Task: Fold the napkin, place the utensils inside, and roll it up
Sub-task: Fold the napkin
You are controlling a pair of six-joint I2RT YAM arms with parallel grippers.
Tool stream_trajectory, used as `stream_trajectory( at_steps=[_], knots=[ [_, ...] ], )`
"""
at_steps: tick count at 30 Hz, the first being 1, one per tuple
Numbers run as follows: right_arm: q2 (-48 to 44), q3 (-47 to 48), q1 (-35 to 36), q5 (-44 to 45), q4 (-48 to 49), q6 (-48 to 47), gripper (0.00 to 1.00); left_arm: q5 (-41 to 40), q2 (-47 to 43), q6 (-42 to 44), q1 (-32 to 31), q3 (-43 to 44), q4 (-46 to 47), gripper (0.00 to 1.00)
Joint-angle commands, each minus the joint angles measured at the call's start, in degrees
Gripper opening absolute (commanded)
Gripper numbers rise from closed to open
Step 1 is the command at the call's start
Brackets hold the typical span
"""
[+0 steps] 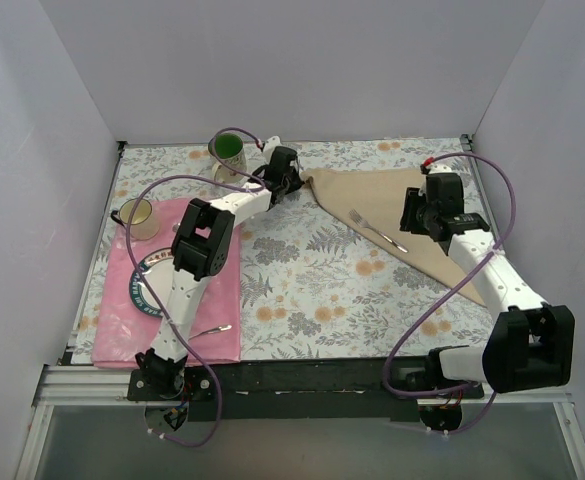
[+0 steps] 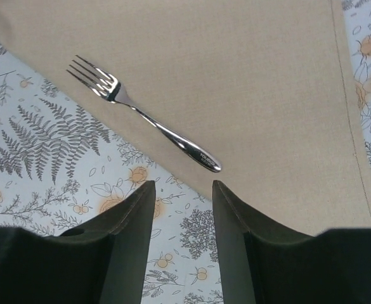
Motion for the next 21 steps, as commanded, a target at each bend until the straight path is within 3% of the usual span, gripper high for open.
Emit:
stream_trajectory(
  at_steps=[1,9,15,21],
  knots=[
    [2.9,3.9,-3.4,-5.6,-2.7,3.3,0.49,7.0,-10.6,2.3,-3.4,-3.9,1.0,0.0],
    [3.2,2.3,-6.2,-9.6,-2.8,4.3,0.49,9.5,-15.4,2.1,-8.0,-7.0,1.6,0.0],
    [2.3,0.9,-7.3,-9.5,-2.6,4.0,0.5,4.9,-16.0,8.7,-12.2,-4.8,1.6,0.0],
    [1.3,-0.2,-8.3,-8.7,-2.4,3.9,0.5,7.1,-16.3,8.9,-15.3,-3.9,1.4,0.0]
  ],
)
